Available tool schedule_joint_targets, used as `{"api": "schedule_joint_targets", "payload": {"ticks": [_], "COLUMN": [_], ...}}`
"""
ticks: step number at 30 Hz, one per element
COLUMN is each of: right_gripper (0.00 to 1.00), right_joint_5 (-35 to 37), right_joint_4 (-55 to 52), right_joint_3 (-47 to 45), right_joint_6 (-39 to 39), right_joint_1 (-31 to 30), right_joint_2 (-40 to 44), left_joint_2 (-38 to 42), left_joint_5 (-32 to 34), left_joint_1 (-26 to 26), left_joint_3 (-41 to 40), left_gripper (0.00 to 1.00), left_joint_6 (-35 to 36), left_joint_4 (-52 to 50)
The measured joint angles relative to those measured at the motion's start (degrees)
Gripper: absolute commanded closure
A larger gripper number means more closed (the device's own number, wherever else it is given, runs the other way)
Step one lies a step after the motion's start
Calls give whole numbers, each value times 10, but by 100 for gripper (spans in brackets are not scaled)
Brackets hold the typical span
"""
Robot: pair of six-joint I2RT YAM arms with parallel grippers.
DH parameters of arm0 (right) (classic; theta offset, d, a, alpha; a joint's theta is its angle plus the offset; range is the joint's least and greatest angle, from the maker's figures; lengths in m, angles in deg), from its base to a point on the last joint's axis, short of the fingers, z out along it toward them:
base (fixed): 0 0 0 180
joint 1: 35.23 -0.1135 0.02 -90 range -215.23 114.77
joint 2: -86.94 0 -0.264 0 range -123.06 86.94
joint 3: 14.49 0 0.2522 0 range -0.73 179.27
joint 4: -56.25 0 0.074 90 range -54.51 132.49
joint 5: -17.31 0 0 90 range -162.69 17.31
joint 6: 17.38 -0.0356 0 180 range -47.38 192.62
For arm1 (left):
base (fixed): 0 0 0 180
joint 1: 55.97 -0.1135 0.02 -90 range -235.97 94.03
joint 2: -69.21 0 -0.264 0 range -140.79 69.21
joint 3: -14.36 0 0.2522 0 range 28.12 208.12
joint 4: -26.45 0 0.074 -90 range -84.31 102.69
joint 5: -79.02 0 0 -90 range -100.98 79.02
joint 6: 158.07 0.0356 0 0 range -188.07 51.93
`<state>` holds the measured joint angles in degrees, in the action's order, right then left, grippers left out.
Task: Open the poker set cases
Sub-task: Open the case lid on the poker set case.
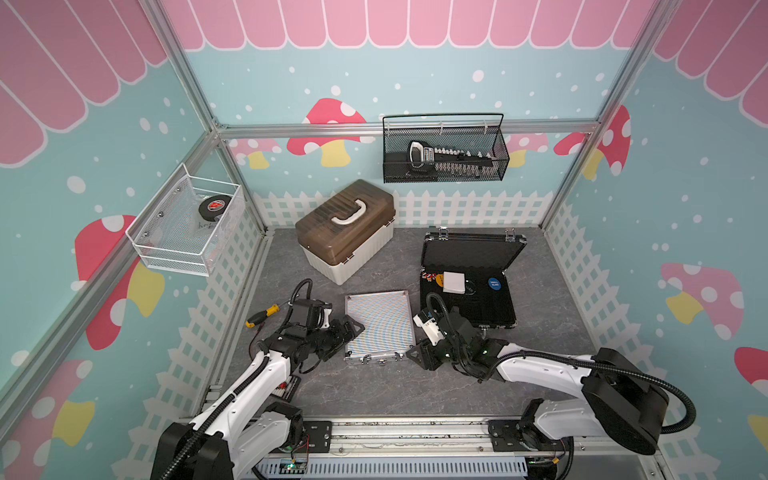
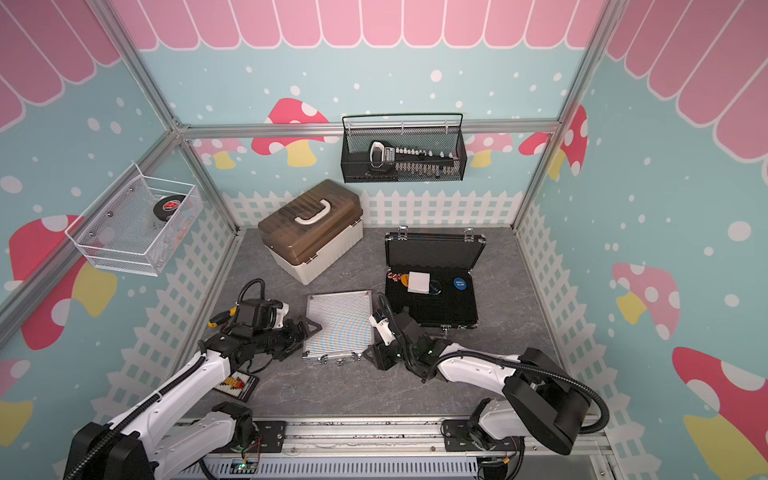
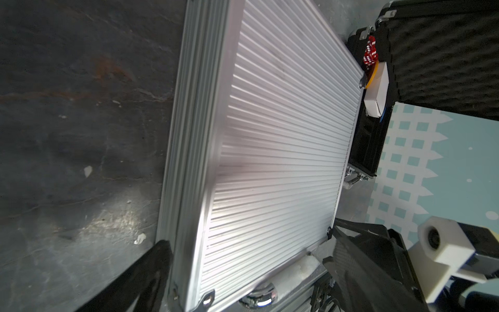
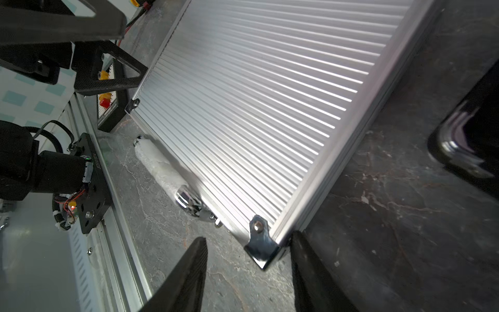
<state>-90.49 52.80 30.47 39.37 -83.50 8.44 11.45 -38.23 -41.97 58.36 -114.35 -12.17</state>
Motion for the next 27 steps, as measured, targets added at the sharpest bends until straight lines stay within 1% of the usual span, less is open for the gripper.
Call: {"api": "schedule_joint_targets", "payload": {"ticks": [6,13,19,27], "right_gripper": [53,53,54,54], "right_joint_5": [-22,-23,-19,-5], "right_joint_4": [5,-7,-27,-37], "right_joint_3": [3,3,3,4], "right_joint_6": [-18,-22,-22,-7], "right_joint_1": [5,6,7,11], "right_joint_2": [-14,9,56,153], "left_joint_2": [0,20,42,73], "left_joint_5": [-4,-13,-23,-26], "left_joint_1": [-5,-7,-8,-9], "left_joint_3": [0,0,17,89], "left_gripper": [8,10,11,11], "left_joint_6": [0,-3,-16,-30], "left_joint_4": [-3,-12,-33,-63]}}
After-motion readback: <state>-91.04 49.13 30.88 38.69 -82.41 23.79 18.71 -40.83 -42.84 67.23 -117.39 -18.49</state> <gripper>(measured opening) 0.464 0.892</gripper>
